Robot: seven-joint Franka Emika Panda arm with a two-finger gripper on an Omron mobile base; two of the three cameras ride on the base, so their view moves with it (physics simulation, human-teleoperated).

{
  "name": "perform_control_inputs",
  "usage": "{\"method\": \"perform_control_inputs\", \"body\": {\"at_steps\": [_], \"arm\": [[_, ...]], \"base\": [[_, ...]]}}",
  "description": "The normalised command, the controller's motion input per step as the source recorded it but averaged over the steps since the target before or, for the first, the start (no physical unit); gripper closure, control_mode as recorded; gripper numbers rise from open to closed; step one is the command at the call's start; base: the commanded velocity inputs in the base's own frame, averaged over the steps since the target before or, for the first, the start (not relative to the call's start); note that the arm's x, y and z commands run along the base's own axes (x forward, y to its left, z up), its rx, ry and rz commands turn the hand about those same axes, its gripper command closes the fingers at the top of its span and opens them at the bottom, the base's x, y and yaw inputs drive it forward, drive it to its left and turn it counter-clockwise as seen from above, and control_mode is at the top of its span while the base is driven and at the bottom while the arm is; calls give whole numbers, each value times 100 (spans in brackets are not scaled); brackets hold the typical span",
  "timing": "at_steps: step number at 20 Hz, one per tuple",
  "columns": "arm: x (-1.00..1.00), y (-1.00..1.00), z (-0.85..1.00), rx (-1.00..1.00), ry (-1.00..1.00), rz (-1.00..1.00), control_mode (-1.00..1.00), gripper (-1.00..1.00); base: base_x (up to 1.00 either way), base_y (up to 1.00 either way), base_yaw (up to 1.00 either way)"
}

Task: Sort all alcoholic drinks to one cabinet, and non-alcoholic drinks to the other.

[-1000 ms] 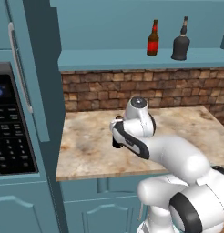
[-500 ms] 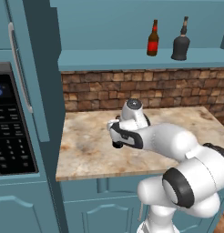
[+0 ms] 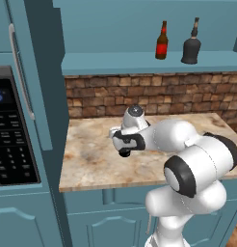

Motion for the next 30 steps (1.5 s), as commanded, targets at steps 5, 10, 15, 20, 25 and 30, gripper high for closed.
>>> {"method": "perform_control_inputs", "body": {"at_steps": [5, 10, 15, 20, 25, 30], "arm": [[8, 0, -16, 0, 0, 0, -100, -100], [14, 0, -10, 0, 0, 0, -100, -100], [1, 0, -1, 0, 1, 0, -100, 100], [-21, 0, 50, 0, -1, 0, -100, 100], [-37, 0, 94, 0, 0, 2, -100, 100], [-58, 0, 98, 0, 0, 0, -100, 100]], "base": [[0, 0, 0], [0, 0, 0], [0, 0, 0], [0, 0, 0], [0, 0, 0], [0, 0, 0]]}}
